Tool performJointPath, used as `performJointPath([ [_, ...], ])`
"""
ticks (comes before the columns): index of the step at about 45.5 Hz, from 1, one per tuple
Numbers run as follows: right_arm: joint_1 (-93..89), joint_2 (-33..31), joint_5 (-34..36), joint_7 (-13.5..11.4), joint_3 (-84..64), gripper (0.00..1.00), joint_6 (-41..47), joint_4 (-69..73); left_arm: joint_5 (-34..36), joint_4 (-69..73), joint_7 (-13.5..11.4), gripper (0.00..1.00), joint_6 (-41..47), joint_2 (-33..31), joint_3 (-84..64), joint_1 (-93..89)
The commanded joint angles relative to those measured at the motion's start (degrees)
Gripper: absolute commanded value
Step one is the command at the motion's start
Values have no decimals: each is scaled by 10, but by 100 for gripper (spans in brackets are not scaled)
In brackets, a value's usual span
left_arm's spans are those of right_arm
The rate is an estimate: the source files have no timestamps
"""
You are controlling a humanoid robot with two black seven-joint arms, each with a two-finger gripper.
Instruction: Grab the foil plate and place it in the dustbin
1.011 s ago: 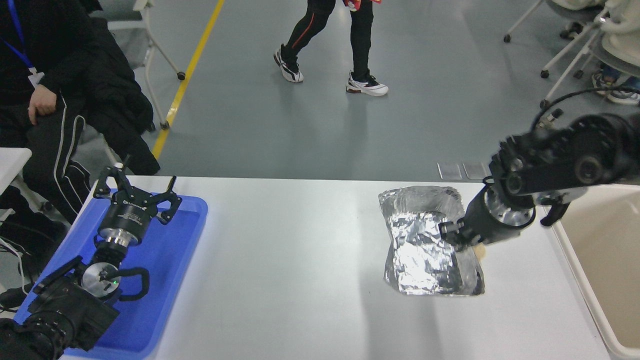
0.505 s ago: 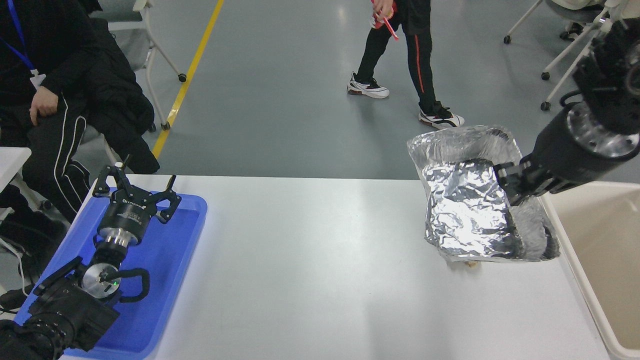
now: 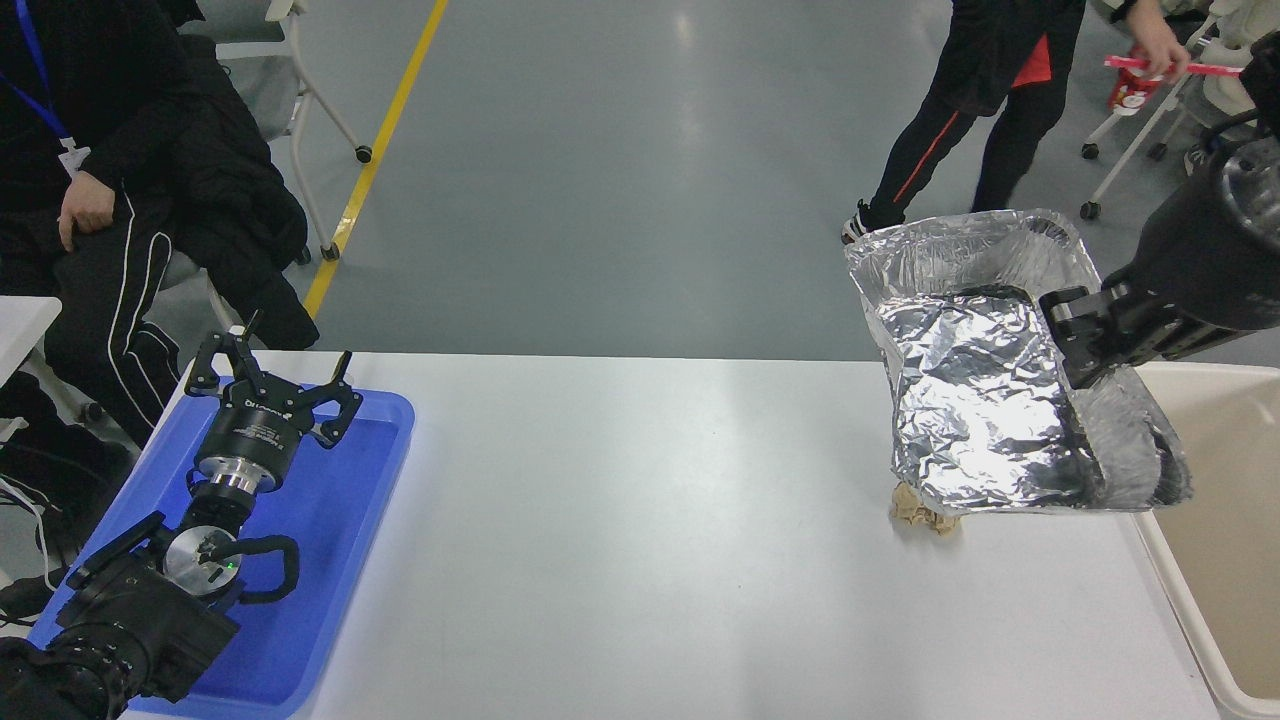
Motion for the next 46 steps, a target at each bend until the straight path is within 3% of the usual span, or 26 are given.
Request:
performJointPath([
  [1, -76, -1, -9, 1, -35, 0, -46, -50, 0, 0, 0, 100, 0, 0, 0, 0],
  [8, -173, -6, -7, 1, -61, 0, -110, -120, 0, 0, 0, 100, 0, 0, 0, 0],
  [23, -441, -80, -1, 6, -22, 0, -226, -298, 0, 0, 0, 100, 0, 0, 0, 0],
  [32, -679, -120, -2, 8, 105, 0, -229, -515, 0, 0, 1, 100, 0, 0, 0, 0],
  [46, -982, -96, -2, 14, 330, 0, -220, -837, 0, 0, 0, 100, 0, 0, 0, 0],
])
